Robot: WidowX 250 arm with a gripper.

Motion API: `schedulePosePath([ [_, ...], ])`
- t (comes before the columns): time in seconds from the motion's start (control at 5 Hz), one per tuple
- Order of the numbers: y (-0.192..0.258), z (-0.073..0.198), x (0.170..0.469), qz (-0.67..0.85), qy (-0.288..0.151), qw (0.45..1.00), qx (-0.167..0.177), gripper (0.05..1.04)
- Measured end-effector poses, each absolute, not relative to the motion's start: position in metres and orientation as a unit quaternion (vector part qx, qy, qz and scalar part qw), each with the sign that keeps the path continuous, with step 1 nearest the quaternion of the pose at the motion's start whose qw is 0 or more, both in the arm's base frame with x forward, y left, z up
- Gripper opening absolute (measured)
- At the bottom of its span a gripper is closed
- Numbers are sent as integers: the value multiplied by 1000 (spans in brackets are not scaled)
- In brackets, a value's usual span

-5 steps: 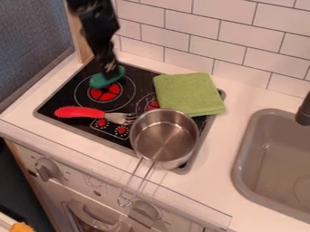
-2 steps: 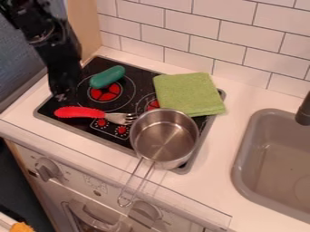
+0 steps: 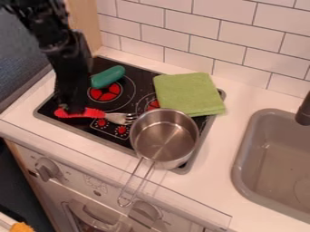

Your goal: Moved the orange fork on top of the green cloth

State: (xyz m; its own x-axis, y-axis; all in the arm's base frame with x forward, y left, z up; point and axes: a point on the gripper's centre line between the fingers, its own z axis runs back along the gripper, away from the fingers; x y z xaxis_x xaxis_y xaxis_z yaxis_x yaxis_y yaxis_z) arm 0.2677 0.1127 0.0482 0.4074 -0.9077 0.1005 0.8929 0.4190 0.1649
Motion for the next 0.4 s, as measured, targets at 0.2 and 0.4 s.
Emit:
schedulePosePath([
  [0.2, 113, 35, 272, -545, -72, 834, 34, 1001],
  [0.4, 115, 21, 277, -547, -55, 835, 27, 1001],
])
